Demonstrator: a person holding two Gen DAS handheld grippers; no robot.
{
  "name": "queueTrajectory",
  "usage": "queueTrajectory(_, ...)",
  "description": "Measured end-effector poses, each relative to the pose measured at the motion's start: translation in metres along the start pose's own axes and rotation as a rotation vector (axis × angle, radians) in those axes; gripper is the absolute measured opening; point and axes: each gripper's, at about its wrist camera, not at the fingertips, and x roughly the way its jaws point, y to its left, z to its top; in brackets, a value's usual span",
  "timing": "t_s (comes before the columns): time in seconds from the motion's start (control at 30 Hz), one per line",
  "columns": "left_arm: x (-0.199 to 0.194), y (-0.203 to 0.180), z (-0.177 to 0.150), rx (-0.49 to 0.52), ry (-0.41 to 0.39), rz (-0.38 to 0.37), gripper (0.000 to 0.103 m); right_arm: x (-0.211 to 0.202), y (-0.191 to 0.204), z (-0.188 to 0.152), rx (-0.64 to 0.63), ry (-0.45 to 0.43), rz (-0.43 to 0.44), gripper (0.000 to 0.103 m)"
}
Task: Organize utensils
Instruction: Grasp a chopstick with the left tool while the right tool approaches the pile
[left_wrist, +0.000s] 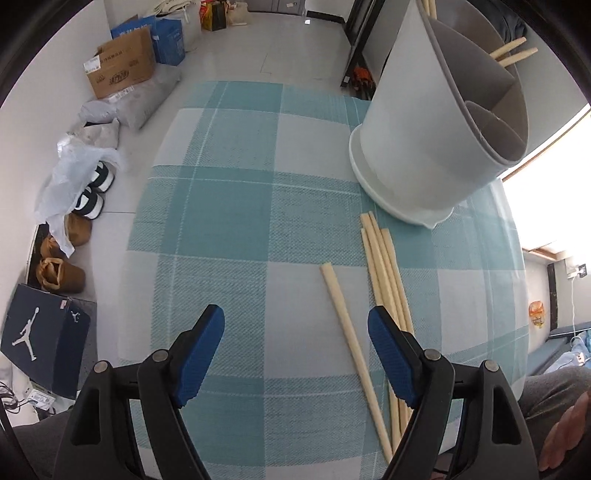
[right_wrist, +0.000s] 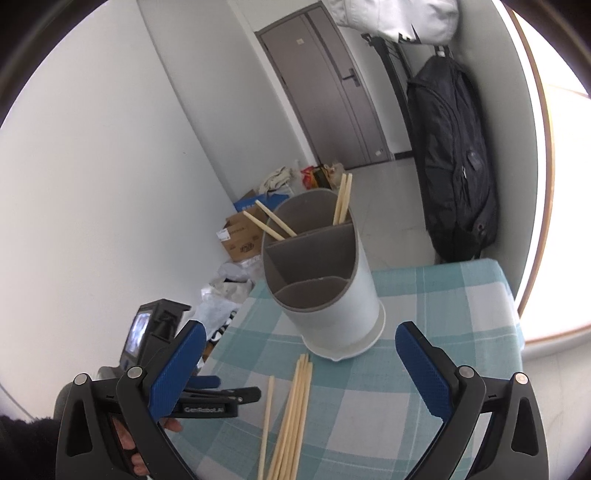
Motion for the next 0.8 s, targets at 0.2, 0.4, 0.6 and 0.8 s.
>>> queueTrajectory(0.2, 0.003, -0.010, 0.006, -0.004, 0.026, 0.019, 0.076, -0.004, -0.007, 0.002, 0.020, 0.000, -0.013, 0.103)
queueTrajectory(0.4, 0.012, -0.011, 0.009, 0.017, 0.073, 0.050, 0.055, -0.012, -0.013, 0.005, 0.055, -0.013, -0.002, 0.103)
queueTrajectory(0.6, 0.014, -0.017, 0.013, 0.030, 0.102, 0.055, 0.024, -0.019, -0.015, 0.007, 0.055, -0.027, -0.009, 0.103)
queueTrajectory(0.8, 0.017, -0.013, 0.016, 0.012, 0.096, 0.066, 0.006, -0.023, -0.023, 0.007, 0.085, -0.026, -0.012, 0.103)
